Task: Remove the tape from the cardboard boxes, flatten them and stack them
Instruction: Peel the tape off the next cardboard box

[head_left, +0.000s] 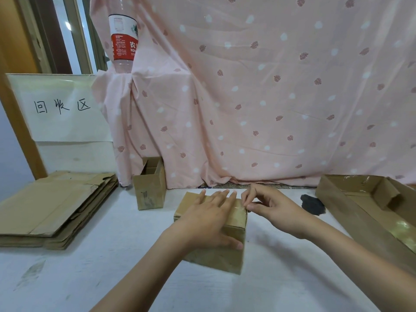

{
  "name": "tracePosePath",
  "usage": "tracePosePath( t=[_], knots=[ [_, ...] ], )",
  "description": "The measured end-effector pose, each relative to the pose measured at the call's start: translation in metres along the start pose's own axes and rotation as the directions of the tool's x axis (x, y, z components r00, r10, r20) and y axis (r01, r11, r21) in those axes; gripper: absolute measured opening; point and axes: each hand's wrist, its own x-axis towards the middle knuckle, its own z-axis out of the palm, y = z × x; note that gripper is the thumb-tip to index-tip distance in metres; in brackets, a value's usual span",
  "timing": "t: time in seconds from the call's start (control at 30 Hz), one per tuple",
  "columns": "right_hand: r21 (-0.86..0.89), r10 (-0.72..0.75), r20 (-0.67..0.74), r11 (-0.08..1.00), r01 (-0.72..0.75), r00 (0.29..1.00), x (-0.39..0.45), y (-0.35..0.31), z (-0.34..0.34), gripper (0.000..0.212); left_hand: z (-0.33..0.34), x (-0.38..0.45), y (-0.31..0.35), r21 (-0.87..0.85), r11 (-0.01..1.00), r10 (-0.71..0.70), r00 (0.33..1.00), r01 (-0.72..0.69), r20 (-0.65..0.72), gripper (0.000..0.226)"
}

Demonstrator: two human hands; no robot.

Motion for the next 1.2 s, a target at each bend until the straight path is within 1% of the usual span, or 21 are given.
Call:
tracePosePath(
  t=[0.07, 0.13, 0.17, 0.23, 0.3, 0.33, 0.37, 0.4, 0.43, 0.5, 0.57, 0.67, 0.73, 0.87, 0.9, 0.97, 1.03, 1.07, 1.1, 1.17, 1.2],
  knots=[
    [0.075, -0.002, 0.001, 0.997, 0.002, 1.000, -0.001, 0.000, -0.002, 0.011, 0.000, -0.001, -0.002, -0.011, 1.000, -0.005, 1.000, 0.005, -0.007, 0.114],
    [0.079, -0.005, 0.003, 0.997, 0.005, 1.000, 0.000, -0.003, -0.004, 0.011, 0.001, -0.002, -0.003, -0.021, 1.000, -0.011, 1.000, 0.011, -0.009, 0.114],
    [0.033, -0.016, 0.001, 0.999, 0.016, 1.000, 0.001, -0.006, -0.005, 0.011, 0.000, -0.003, -0.004, -0.023, 1.000, -0.012, 1.000, 0.012, -0.008, 0.114],
    [-0.129, -0.043, 0.013, 0.991, 0.044, 0.999, 0.003, -0.014, -0.004, 0.018, 0.000, -0.002, -0.003, -0.021, 1.000, -0.009, 1.000, 0.009, -0.005, 0.114],
    [-0.297, -0.051, 0.073, 0.952, 0.071, 0.996, 0.003, -0.020, -0.001, 0.042, 0.000, -0.001, -0.001, -0.012, 1.000, 0.001, 1.000, -0.001, -0.002, 0.115],
    [-0.390, -0.058, 0.100, 0.916, 0.093, 0.993, 0.002, -0.021, 0.000, 0.051, 0.000, 0.000, -0.001, -0.009, 1.000, 0.004, 1.000, -0.004, -0.001, 0.114],
    [-0.481, -0.077, 0.111, 0.868, 0.121, 0.991, 0.003, -0.021, 0.000, 0.050, 0.000, 0.000, -0.001, -0.009, 1.000, 0.004, 1.000, -0.004, 0.000, 0.114],
    [-0.546, -0.102, 0.109, 0.825, 0.145, 0.989, 0.003, -0.021, -0.001, 0.041, 0.001, 0.000, -0.001, -0.010, 1.000, 0.003, 1.000, -0.003, 0.000, 0.114],
    [-0.573, -0.121, 0.096, 0.805, 0.155, 0.988, 0.003, -0.020, -0.002, 0.030, 0.001, 0.000, -0.001, -0.009, 1.000, 0.003, 1.000, -0.003, 0.003, 0.115],
    [-0.558, -0.149, 0.068, 0.814, 0.162, 0.986, 0.003, -0.019, -0.003, 0.019, 0.002, -0.001, -0.002, -0.008, 1.000, -0.002, 1.000, 0.002, 0.010, 0.116],
    [-0.503, -0.156, 0.048, 0.849, 0.159, 0.987, 0.001, -0.020, -0.003, 0.017, 0.002, -0.001, -0.002, -0.004, 1.000, -0.004, 1.000, 0.004, 0.008, 0.117],
    [-0.359, -0.075, 0.022, 0.930, 0.078, 0.997, -0.002, -0.018, -0.004, 0.015, 0.002, -0.001, -0.002, -0.006, 1.000, -0.007, 1.000, 0.007, 0.001, 0.117],
    [-0.292, -0.035, 0.036, 0.955, 0.044, 0.999, -0.005, -0.012, -0.006, 0.015, 0.001, -0.002, -0.002, -0.009, 1.000, -0.010, 1.000, 0.010, 0.005, 0.117],
    [-0.099, 0.041, 0.056, 0.995, -0.035, 0.998, -0.009, -0.008, -0.009, 0.011, 0.001, -0.001, -0.001, -0.016, 1.000, -0.016, 1.000, 0.016, -0.002, 0.116],
    [-0.080, 0.056, 0.053, 0.995, -0.052, 0.997, -0.009, -0.008, -0.009, 0.011, 0.002, -0.001, -0.001, -0.014, 1.000, -0.017, 1.000, 0.017, -0.006, 0.117],
    [-0.096, 0.064, 0.034, 0.994, -0.060, 0.997, -0.009, -0.014, -0.006, 0.015, 0.003, 0.000, 0.000, -0.015, 1.000, -0.024, 1.000, 0.024, -0.004, 0.117],
    [-0.160, 0.059, 0.016, 0.986, -0.055, 0.998, -0.012, -0.024, -0.001, 0.031, 0.004, 0.001, 0.002, -0.015, 0.999, -0.037, 0.999, 0.037, -0.004, 0.118],
    [-0.252, 0.054, 0.021, 0.967, -0.047, 0.998, -0.015, -0.030, 0.002, 0.041, 0.004, 0.002, 0.003, -0.010, 0.999, -0.041, 0.999, 0.041, -0.004, 0.118],
    [-0.394, 0.045, 0.035, 0.919, -0.028, 0.998, -0.018, -0.035, 0.005, 0.045, 0.004, 0.003, 0.004, -0.003, 0.999, -0.043, 0.999, 0.043, -0.003, 0.117],
    [-0.686, 0.050, 0.074, 0.727, 0.015, 0.996, -0.025, -0.040, 0.012, 0.041, 0.004, 0.003, 0.004, -0.002, 0.999, -0.046, 0.999, 0.046, 0.001, 0.116],
    [-0.770, 0.062, 0.081, 0.638, 0.023, 0.995, -0.029, -0.041, 0.015, 0.042, 0.003, 0.003, 0.005, -0.006, 0.999, -0.050, 0.999, 0.050, 0.004, 0.117]
  ],
)
